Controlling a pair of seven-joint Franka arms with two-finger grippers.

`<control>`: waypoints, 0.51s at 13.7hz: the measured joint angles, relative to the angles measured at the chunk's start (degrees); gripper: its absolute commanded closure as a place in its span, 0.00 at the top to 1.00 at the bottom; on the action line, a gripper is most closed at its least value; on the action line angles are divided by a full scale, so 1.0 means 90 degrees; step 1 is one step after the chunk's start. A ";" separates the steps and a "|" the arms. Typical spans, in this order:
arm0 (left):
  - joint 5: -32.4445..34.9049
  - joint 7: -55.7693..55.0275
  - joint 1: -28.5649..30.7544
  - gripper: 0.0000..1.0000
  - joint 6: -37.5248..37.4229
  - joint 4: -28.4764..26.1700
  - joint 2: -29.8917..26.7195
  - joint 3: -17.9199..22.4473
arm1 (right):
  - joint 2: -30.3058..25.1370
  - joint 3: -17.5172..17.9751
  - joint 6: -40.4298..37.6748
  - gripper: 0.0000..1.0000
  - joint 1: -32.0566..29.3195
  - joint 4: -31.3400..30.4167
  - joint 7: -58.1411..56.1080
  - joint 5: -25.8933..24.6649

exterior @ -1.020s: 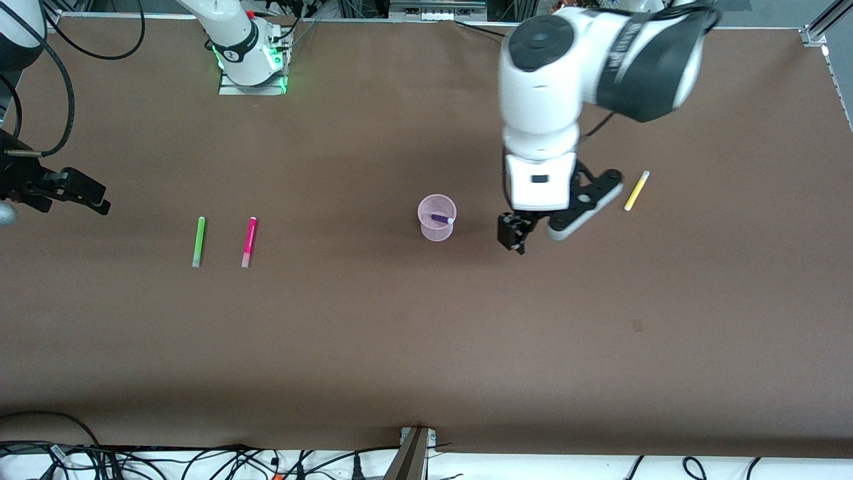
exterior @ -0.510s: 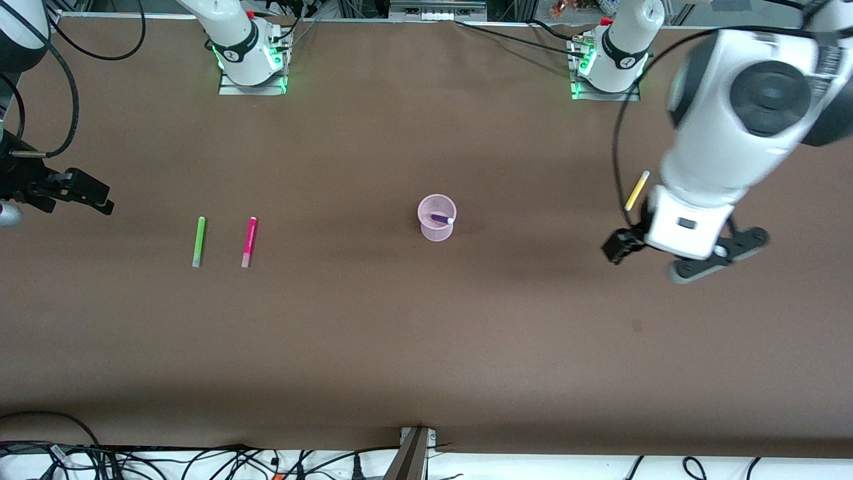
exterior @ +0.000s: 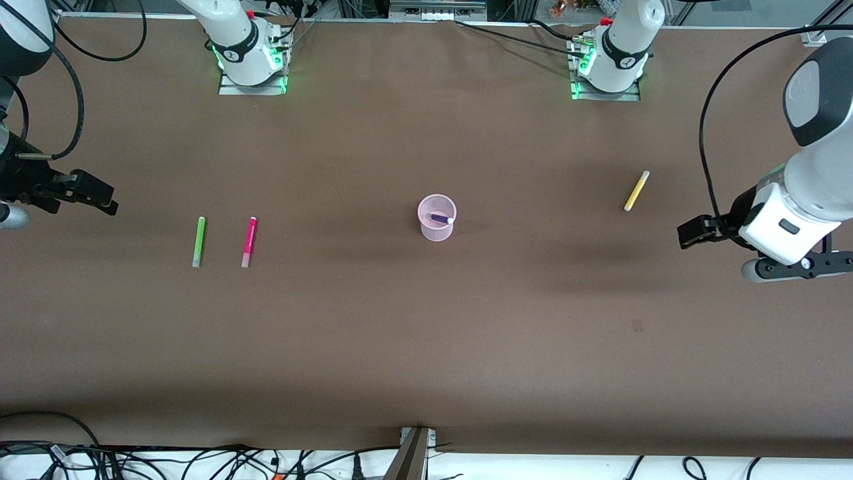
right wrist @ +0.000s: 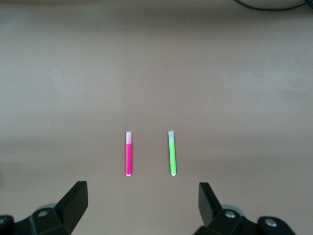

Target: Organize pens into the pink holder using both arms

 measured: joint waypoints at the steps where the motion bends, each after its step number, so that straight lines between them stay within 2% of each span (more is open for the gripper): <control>1: -0.0002 0.0075 0.0034 1.00 0.0000 -0.0091 -0.0045 -0.0004 | 0.0029 0.0003 -0.0010 1.00 0.0000 -0.0009 -0.0001 0.0003; 4: -0.0172 0.0121 0.0084 1.00 0.0056 -0.0251 -0.0184 -0.0005 | 0.0144 0.0035 -0.0323 1.00 0.0020 -0.0119 -0.0022 0.0021; 7: -0.0195 0.0382 0.0225 1.00 0.0093 -0.0278 -0.0276 -0.0021 | 0.0393 0.0062 -0.0306 1.00 0.0379 -0.0469 0.0297 0.0048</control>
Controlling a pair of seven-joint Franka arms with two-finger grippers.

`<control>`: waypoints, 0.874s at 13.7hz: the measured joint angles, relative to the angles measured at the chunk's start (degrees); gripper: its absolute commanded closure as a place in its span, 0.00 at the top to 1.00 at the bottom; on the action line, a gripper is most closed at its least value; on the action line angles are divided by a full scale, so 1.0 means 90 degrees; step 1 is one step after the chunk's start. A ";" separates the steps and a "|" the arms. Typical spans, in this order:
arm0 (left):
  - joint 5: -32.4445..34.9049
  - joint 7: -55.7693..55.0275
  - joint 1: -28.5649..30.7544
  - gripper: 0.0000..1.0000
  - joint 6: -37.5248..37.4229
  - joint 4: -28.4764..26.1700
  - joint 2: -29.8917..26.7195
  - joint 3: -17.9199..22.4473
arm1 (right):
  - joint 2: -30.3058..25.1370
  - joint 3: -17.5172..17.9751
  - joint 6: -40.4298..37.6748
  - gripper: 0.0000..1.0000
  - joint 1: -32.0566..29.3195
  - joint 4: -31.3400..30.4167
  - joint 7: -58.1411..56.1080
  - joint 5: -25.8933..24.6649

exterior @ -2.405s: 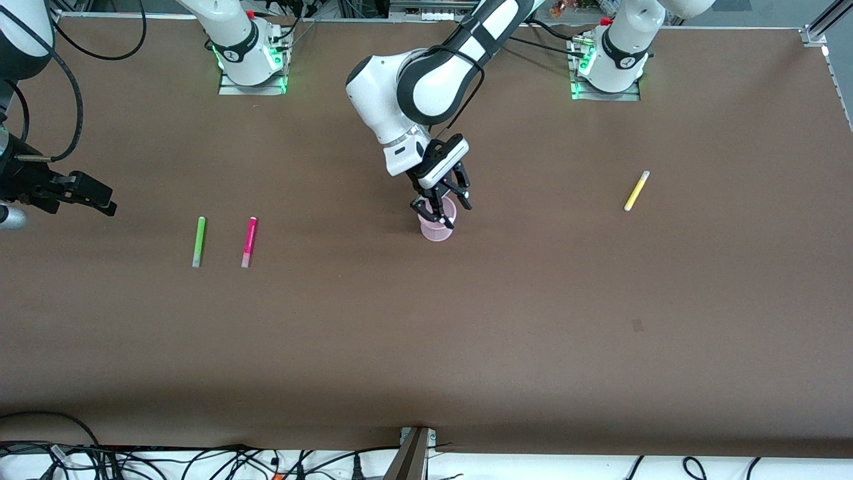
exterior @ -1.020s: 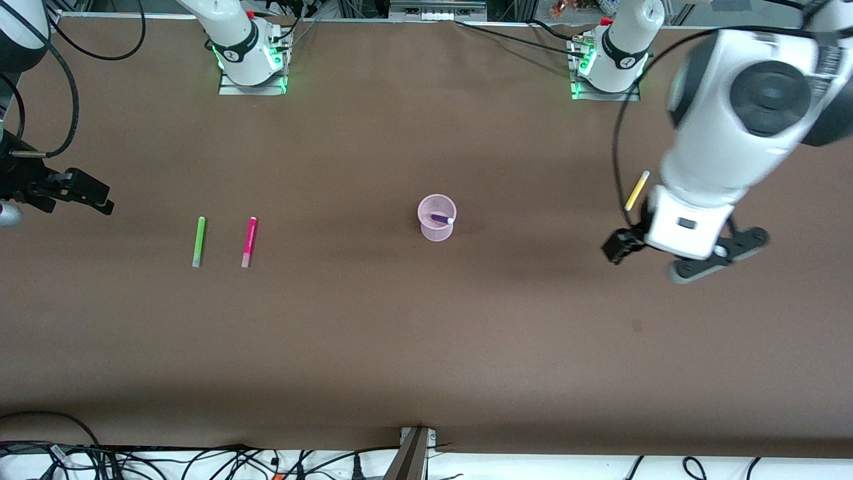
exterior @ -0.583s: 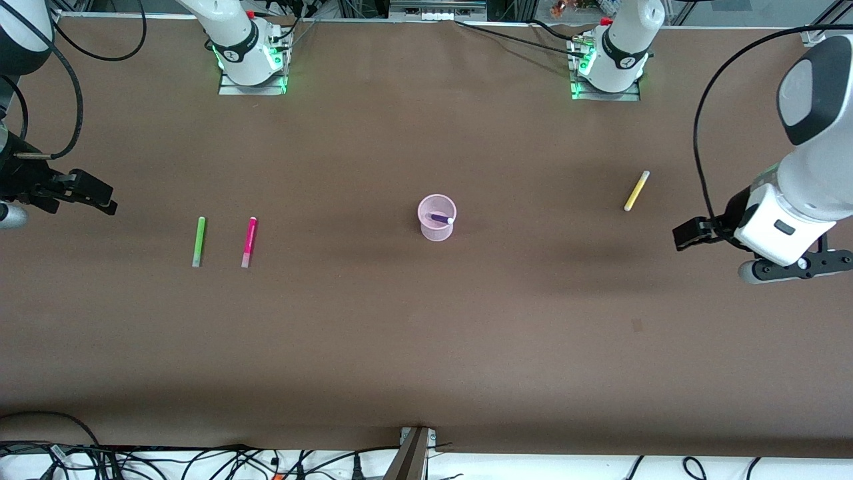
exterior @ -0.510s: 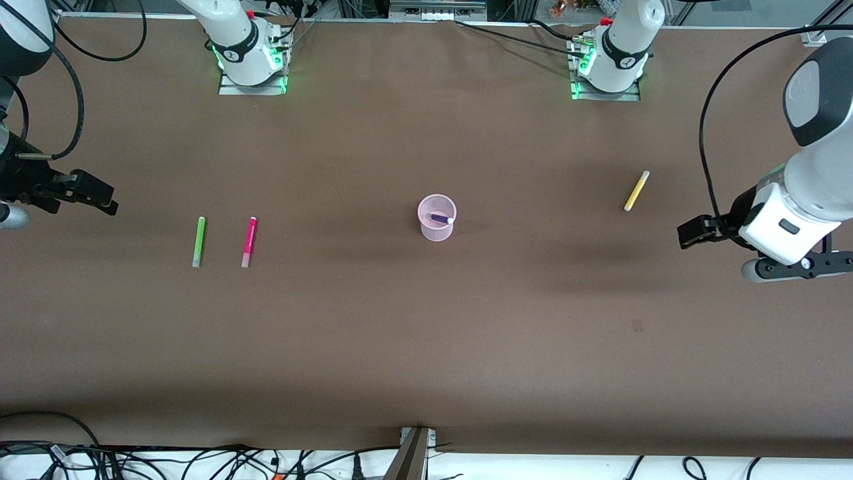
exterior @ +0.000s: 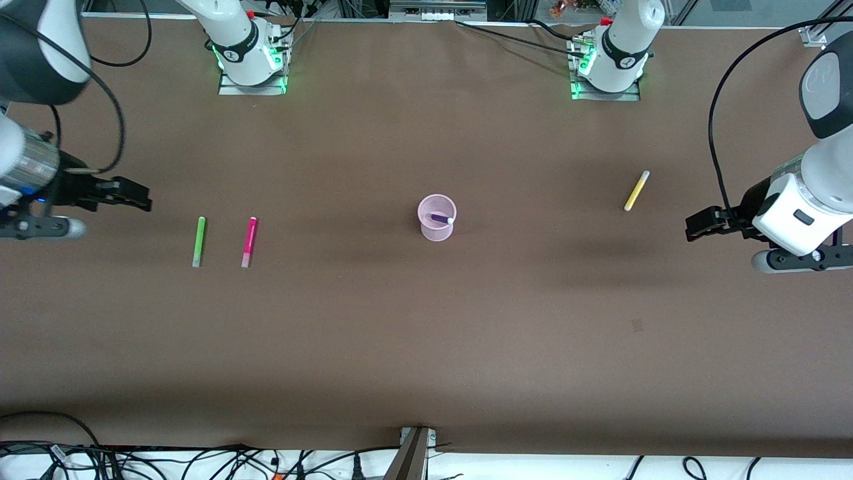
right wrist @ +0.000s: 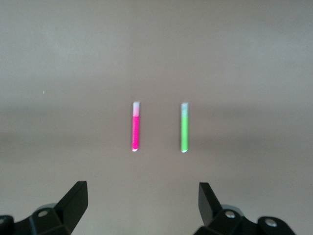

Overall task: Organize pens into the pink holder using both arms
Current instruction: 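Reach the right gripper down over the pink marker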

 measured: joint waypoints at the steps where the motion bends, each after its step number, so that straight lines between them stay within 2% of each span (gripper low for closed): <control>1: -0.0005 0.0277 0.0125 1.00 0.0000 -0.0030 -0.0047 -0.0014 | 0.0104 0.0011 0.0345 1.00 0.0169 -0.0318 0.0445 0.0002; 4: -0.0015 0.0644 0.0292 1.00 0.0025 -0.0284 -0.0202 -0.0023 | 0.0250 0.0107 0.1957 1.00 0.0460 -0.1679 0.1374 0.0003; 9: -0.0015 0.0733 0.0177 1.00 0.0445 -0.0840 -0.0390 -0.0014 | 0.0402 0.0297 0.4873 0.99 0.0503 -0.3815 0.1997 0.0009; 12: -0.0015 0.0755 0.0185 1.00 0.0459 -0.0845 -0.0419 0.0022 | 0.0484 0.0305 0.5251 0.97 0.0524 -0.4366 0.2050 0.0009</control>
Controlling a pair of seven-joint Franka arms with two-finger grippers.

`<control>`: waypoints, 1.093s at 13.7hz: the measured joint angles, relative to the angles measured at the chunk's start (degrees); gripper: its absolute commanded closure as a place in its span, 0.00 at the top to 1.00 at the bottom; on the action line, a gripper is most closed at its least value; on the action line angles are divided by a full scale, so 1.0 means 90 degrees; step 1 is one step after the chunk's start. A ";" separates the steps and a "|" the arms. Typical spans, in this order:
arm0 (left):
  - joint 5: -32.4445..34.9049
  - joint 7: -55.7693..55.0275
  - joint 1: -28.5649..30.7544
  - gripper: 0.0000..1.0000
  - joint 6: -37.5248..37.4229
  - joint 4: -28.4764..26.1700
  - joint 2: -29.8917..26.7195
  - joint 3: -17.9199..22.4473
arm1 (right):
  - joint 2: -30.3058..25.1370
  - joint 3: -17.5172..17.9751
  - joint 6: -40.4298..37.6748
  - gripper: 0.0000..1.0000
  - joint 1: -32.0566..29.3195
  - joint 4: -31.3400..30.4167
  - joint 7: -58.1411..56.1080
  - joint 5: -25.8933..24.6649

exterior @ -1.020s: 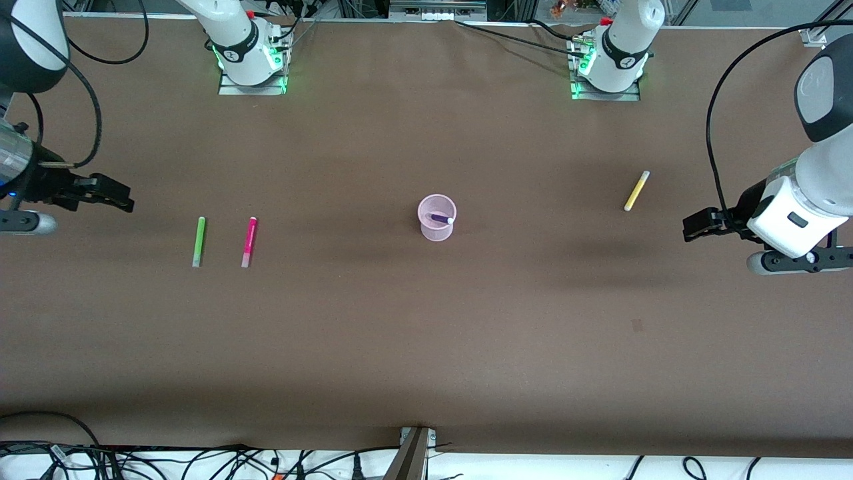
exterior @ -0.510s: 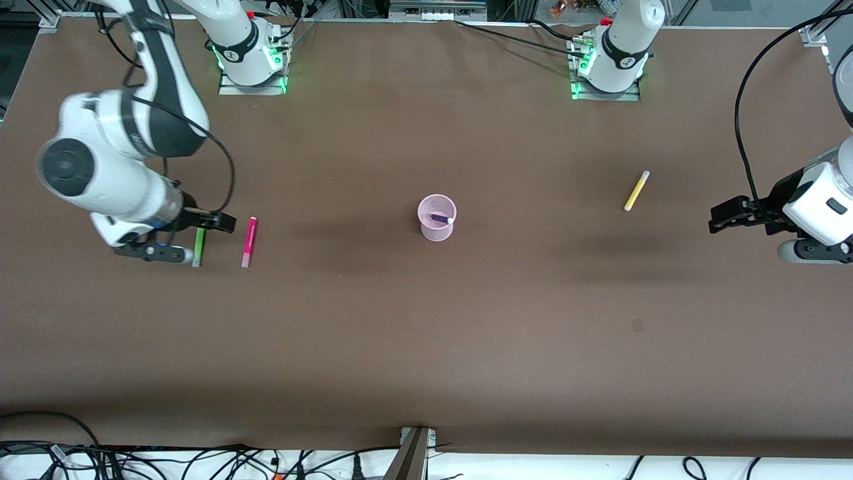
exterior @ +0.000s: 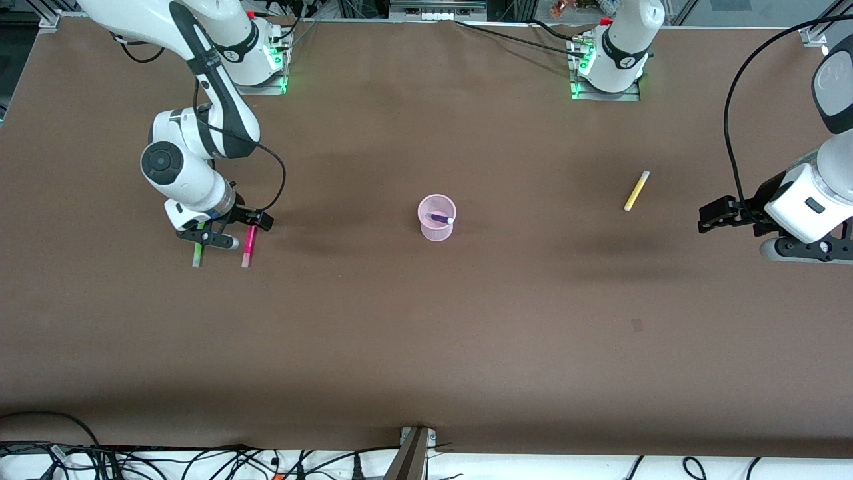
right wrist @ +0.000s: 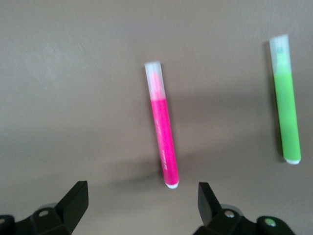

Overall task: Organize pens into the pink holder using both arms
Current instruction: 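Reach the right gripper down over the pink marker, then close the right gripper on the pink marker and lift it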

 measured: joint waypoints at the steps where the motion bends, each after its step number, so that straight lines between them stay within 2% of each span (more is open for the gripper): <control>1: 0.0000 0.0001 -0.0002 1.00 0.0001 0.0000 -0.0020 -0.0004 | -0.0003 -0.0001 0.0000 0.95 0.0000 -0.0053 0.0003 0.0000; 6: 0.0000 0.0001 -0.0014 1.00 -0.0152 0.0007 -0.0249 -0.0021 | 0.0130 -0.0069 0.0129 0.90 -0.0020 -0.0217 0.0019 0.0001; 9: 0.0000 0.0001 -0.0007 1.00 -0.0268 0.0007 -0.0357 -0.0006 | 0.0501 -0.0085 0.0643 0.81 -0.0040 -0.0247 0.0019 0.0001; 13: 0.0208 0.0019 -0.0022 1.00 -0.0273 -0.0016 -0.0330 -0.0011 | 0.0680 -0.0085 0.0850 0.80 -0.0105 -0.0201 0.0018 0.0003; 15: 0.0344 0.0025 -0.0036 1.00 -0.0246 -0.0021 -0.0268 -0.0016 | 0.0686 -0.0089 0.0852 0.71 -0.0187 -0.0149 0.0010 0.0003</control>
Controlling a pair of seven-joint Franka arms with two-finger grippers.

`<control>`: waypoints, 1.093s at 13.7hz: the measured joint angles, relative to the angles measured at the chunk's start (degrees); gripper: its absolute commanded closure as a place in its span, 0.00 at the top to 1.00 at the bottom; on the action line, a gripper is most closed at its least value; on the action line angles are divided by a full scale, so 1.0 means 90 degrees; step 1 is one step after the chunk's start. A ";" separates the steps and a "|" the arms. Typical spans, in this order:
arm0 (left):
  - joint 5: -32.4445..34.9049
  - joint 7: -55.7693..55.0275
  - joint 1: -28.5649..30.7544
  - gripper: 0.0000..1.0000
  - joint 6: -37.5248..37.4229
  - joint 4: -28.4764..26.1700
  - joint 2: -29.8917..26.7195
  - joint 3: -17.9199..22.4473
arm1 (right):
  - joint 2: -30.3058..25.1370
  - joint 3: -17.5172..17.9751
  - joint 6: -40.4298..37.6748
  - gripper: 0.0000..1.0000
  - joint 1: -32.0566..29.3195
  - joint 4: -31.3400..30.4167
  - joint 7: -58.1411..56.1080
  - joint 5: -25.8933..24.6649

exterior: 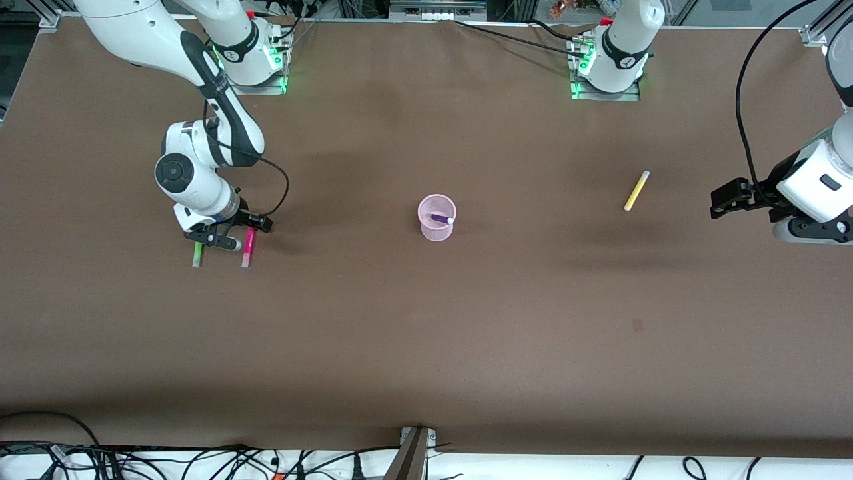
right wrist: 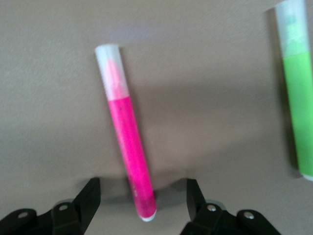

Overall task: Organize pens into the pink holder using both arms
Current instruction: 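Close the right gripper on the pink marker and lift it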

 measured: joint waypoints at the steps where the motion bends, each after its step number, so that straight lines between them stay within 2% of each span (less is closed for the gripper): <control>1: 0.0016 0.0003 0.0001 1.00 0.0009 -0.0003 0.0018 0.0001 | 0.0007 -0.0003 0.0002 0.64 -0.0052 0.0015 -0.0009 0.0000; 4: 0.0025 0.0012 0.0001 1.00 0.0021 -0.0032 0.0058 0.0001 | 0.0027 0.0027 0.0027 0.40 -0.0089 0.0053 -0.0016 0.0000; 7: 0.0025 0.0012 0.0004 1.00 0.0035 -0.0035 0.0100 0.0003 | 0.0018 0.0029 0.0022 0.08 -0.0089 0.0068 -0.0016 0.0000; 8: 0.0025 0.0012 0.0005 1.00 0.0035 -0.0035 0.0101 0.0005 | 0.0001 0.0013 0.0017 0.00 -0.0096 0.0070 -0.0016 0.0002; 11: 0.0025 0.0013 0.0006 1.00 0.0037 -0.0035 0.0101 0.0005 | -0.0002 0.0026 -0.0017 0.00 -0.0094 0.0085 -0.0015 0.0047; 12: 0.0025 0.0013 0.0007 1.00 0.0039 -0.0035 0.0101 0.0006 | 0.0003 0.0043 -0.0187 0.00 -0.0092 0.0151 -0.0015 0.0224; 15: 0.0025 0.0013 0.0007 1.00 0.0044 -0.0036 0.0102 0.0006 | 0.0003 0.0219 -0.1877 0.00 -0.0051 0.1043 -0.0018 0.1085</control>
